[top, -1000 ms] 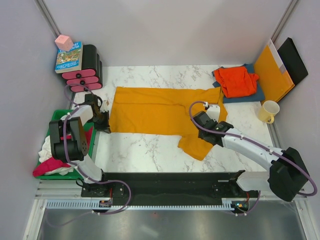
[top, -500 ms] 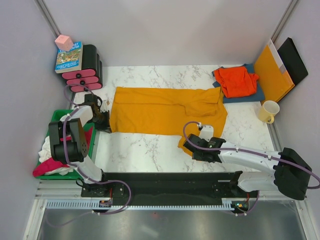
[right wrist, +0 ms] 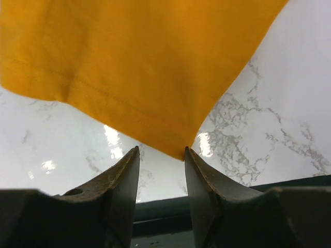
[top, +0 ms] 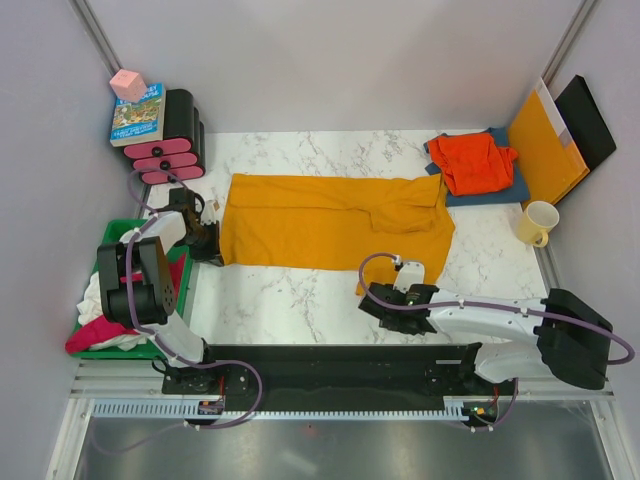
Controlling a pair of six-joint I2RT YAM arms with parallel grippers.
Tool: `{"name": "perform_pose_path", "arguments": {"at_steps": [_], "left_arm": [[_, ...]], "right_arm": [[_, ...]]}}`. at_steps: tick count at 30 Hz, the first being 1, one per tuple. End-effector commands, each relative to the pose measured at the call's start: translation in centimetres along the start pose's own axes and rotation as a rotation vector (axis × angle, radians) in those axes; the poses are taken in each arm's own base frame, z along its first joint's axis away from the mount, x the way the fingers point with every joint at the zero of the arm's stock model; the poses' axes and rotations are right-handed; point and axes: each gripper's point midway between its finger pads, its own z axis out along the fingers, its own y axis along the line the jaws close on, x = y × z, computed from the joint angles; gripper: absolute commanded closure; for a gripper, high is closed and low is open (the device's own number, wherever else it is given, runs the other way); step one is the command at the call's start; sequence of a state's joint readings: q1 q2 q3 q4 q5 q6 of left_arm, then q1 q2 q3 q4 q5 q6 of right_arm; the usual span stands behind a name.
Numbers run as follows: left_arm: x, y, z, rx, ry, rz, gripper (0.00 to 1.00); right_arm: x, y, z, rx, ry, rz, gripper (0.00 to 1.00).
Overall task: Fold and stack the t-shirts
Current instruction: Fold the tshirt
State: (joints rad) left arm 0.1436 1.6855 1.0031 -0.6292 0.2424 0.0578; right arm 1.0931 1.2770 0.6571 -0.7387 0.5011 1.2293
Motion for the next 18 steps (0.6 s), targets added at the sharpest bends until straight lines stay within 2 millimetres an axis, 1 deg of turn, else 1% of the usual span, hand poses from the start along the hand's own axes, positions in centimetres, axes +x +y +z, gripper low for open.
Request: {"name": "perform_pose_path", "arguments": {"at_steps": [1, 5, 9, 11, 12, 13, 15, 16, 18], "left_arm": [[-0.8, -0.8, -0.6, 0.031, -0.038, 0.011, 0.98], [-0.7, -0.8, -0.7, 0.033, -0.038, 0.013, 0.98], [-0.6, -0.9, -0.8, 0.034, -0.043, 0.018, 0.98], [-0.7, -0.9, -1.0, 0.032, -0.047, 0.024, 0.98], [-0.7, -0.9, -1.0, 0.031, -0.049, 0.025, 0.98], [-0.7, -0.9, -1.1, 0.032, -0.052, 0.030, 0.98], [-0.7, -0.9, -1.2, 0.034, -0.054, 0.030, 0.98], [-0.6, -1.0, -1.3, 0.037, -0.055, 0.034, 0.98], [-0.7, -1.1, -1.5, 0.041, -0.060, 0.035, 0.98]], "right_arm": [[0.0, -1.6, 1.4, 0.103, -0.043, 0.013, 0.52], [0.4, -1.8, 2.1, 0.147, -0.052, 0.016, 0.52], [0.5, -1.5, 2.5, 0.154, -0.052, 0.016, 0.53], [0.8, -1.7, 2.7, 0.167, -0.050, 0.010, 0.55], [0.9, -1.7, 2.7, 0.167, -0.050, 0.006, 0.59], [0.9, -1.6, 2.7, 0.164, -0.048, 0.012, 0.69], [1.0, -1.5, 2.6, 0.156, -0.048, 0.018, 0.79], [1.1, -1.5, 2.5, 0.155, -0.048, 0.017, 0.88], [1.2, -1.2, 2.2, 0.144, -0.049, 0.020, 0.98]]}}
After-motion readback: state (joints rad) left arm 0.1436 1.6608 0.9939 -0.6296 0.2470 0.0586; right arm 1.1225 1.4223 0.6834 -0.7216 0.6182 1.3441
